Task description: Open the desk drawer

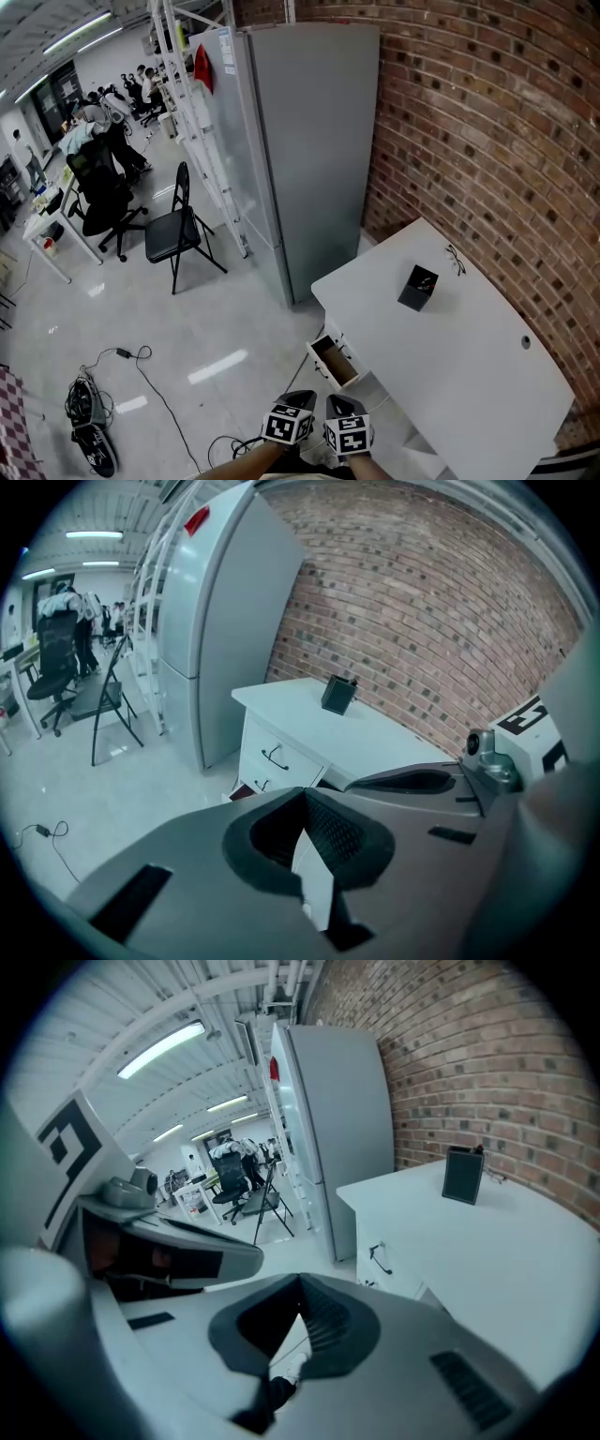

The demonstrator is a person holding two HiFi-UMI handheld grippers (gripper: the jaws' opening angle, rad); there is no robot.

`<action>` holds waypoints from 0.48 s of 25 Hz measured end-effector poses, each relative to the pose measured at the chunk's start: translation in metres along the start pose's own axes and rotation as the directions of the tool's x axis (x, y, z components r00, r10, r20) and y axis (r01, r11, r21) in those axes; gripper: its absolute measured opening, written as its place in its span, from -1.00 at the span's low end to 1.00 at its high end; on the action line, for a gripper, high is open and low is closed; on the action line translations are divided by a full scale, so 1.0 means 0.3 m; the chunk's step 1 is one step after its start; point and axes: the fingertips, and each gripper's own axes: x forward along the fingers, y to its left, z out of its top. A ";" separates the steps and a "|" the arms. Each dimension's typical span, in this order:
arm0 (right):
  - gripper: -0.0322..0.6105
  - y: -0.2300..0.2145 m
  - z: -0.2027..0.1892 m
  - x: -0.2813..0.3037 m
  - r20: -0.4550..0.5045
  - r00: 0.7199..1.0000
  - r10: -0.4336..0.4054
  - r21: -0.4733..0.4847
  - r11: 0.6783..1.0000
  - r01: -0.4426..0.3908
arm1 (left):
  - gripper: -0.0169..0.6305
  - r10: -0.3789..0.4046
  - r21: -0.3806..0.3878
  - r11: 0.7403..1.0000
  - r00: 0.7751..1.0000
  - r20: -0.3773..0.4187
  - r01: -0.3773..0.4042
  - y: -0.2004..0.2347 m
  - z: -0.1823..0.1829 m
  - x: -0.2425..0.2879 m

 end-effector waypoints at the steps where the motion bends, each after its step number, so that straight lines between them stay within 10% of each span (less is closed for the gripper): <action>1: -0.85 -0.004 0.000 -0.003 -0.003 1.000 -0.001 0.001 1.000 0.001 | -0.92 -0.005 0.001 1.000 1.000 -0.003 0.005 -0.005 -0.003 0.001; 12: -0.85 -0.057 0.006 -0.012 -0.010 1.000 0.010 0.054 0.998 -0.010 | -0.92 0.003 0.000 1.000 1.000 0.004 -0.003 -0.022 0.023 0.018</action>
